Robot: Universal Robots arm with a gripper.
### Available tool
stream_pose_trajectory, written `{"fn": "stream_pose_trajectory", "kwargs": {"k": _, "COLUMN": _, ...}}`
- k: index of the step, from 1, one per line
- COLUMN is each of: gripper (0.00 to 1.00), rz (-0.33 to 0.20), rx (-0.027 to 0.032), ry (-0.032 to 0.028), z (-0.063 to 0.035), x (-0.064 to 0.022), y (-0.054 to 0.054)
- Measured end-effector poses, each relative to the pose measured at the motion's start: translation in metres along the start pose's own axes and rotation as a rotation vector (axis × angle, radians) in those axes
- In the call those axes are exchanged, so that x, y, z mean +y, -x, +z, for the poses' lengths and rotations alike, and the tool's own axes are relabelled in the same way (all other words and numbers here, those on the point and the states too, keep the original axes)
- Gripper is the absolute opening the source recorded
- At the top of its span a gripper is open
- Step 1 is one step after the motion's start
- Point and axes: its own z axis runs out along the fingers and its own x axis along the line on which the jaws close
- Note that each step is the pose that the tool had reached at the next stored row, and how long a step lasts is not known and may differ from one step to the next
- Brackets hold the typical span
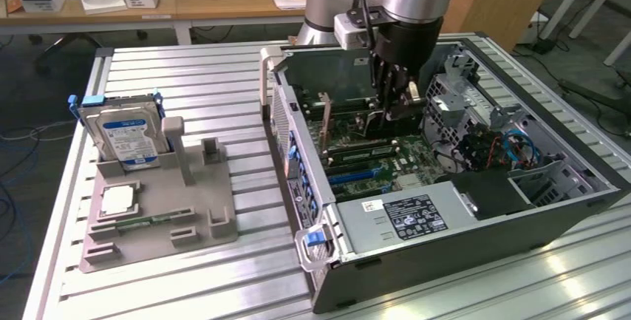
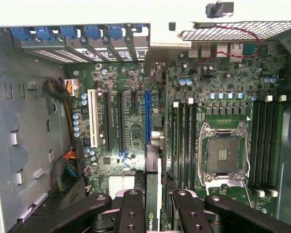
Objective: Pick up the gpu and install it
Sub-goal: 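Insert the gpu into the slot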
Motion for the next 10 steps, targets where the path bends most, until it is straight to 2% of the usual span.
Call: {"fn": "stream_pose_trajectory", "kwargs": {"k": 10, "gripper": 0.26, "rz": 0.0, "rx": -0.0001, "ry": 0.0, "z": 0.0037, "x": 0.0053, "y": -0.0056}}
